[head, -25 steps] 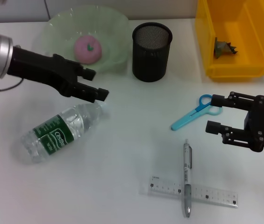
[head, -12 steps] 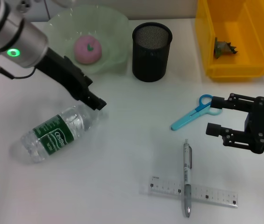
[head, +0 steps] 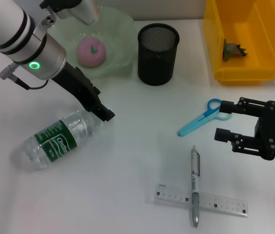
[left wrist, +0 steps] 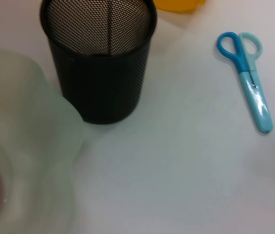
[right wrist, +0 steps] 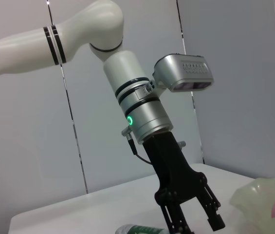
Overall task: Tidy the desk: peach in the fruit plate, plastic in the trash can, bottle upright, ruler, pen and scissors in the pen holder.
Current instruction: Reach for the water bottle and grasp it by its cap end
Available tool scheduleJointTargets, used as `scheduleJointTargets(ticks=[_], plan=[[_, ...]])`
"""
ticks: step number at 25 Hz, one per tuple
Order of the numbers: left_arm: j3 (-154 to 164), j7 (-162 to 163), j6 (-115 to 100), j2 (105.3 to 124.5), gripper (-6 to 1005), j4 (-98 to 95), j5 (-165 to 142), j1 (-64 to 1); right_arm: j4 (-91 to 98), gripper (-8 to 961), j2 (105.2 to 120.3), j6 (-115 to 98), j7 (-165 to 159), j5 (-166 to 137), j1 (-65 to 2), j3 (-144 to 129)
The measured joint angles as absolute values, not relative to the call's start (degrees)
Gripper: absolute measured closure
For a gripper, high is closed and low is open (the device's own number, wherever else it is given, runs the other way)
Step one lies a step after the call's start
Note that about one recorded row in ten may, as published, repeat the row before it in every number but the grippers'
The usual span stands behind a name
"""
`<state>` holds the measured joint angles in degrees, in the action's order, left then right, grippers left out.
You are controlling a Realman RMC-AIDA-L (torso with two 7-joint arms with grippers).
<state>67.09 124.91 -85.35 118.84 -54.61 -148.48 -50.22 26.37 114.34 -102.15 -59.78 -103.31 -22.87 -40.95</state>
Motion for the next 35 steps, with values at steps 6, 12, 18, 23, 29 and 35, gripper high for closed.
scheduleJointTargets(ticks=[6,12,18,23,29,35], plan=[[67.6,124.9,-84.3,118.83,204,-54.3,-148.5,-50.2,26.4,274,114.35,-102.1,-59.8,-103.9,-23.0,-40.6],[69.0,124.9,-83.3,118.82,204,-53.0,-148.5,-50.3,26.4,274,114.29,-102.0,-59.6,-104.0,-23.2,-40.8],[70.8,124.9,-81.7,118.95,204,-52.2,-148.2,-50.2,26.4,274,114.25,-102.0,-59.7,-104.0,-23.3,-41.0],[71.8,125.0,-79.4,119.01,204,-50.4,-148.1,-50.5,26.4,274,114.25,-102.0,-59.7,-104.0,-23.3,-41.0],[72.5,125.0,-76.8,119.1,205,-47.4,-148.3,-51.2,26.4,274,114.25,-102.0,-59.7,-104.0,-23.2,-40.7],[72.7,125.0,-75.5,119.09,205,-46.2,-148.4,-51.3,26.4,274,114.26,-102.0,-59.8,-104.0,-23.1,-40.6]])
